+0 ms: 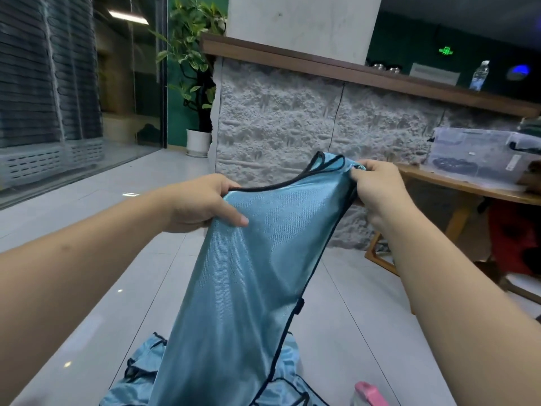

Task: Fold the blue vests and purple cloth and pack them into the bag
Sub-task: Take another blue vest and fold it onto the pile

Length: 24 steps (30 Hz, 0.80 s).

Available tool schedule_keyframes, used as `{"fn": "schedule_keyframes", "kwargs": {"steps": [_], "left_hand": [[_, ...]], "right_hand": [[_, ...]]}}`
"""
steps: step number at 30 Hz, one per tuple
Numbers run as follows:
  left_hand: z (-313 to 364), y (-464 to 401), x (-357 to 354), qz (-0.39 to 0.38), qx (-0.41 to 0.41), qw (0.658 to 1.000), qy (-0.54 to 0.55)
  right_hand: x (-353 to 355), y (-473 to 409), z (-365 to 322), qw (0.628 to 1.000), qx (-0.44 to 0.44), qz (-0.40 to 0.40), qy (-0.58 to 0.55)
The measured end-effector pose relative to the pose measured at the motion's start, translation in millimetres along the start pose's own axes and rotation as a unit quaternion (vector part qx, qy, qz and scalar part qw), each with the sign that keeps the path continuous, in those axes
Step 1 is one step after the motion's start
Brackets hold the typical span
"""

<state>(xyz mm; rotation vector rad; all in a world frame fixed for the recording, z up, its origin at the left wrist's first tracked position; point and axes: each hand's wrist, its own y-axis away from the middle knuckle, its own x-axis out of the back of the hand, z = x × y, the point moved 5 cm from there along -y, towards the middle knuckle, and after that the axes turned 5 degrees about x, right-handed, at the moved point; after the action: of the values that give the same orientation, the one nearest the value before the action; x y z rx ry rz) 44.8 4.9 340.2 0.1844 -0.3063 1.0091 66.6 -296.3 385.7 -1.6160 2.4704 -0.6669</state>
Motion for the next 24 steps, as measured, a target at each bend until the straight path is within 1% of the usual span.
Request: {"fn": "schedule_keyframes", "kwargs": {"steps": [1,3,5,9,12,15,17,19,21,24], "left_hand": [[-4.8,-0.2,-5.3,-0.018,0.007,0.998,0.061],[-12.2,-1.0,-14.5,-0.043,0.017,0.99,0.132],[-18.2,-2.6,-21.2,-0.053,0.026,0.983,0.174],[-23.0,-8.0,-29.7,-0.055,0.022,0.97,0.237],[-20.4,-13.4,-27.7,-0.016,0.005,0.956,0.292],[-19.8,-18.3,-20.7,0.036,0.008,0.936,0.35],[-19.1,-20.1,-15.0,0.066,0.015,0.924,0.376],[-17.2,-21.0,-8.5,0.097,0.017,0.92,0.379],[-16.4,-22.2,-2.8,0.126,0.021,0.92,0.37],[-16.3,-23.5,2.8,0.173,0.035,0.936,0.304]], "right_hand": [[-2.5,2.0,3.5,0.999,-0.018,-0.002,-0.032],[-9.6,6.1,8.8,0.993,-0.051,0.0,-0.103],[-19.7,6.3,18.2,0.984,-0.085,0.006,-0.159],[-46.6,8.1,60.4,0.957,-0.19,-0.014,-0.219],[-70.3,24.0,90.9,0.927,-0.254,-0.063,-0.268],[-90.6,46.9,109.0,0.891,-0.249,-0.152,-0.349],[-99.0,69.7,117.4,0.865,-0.268,-0.201,-0.372],[-103.0,88.5,128.1,0.867,-0.282,-0.23,-0.341],[-106.6,103.2,133.2,0.862,-0.285,-0.286,-0.306],[-106.6,116.9,119.2,0.849,-0.269,-0.344,-0.299]]}}
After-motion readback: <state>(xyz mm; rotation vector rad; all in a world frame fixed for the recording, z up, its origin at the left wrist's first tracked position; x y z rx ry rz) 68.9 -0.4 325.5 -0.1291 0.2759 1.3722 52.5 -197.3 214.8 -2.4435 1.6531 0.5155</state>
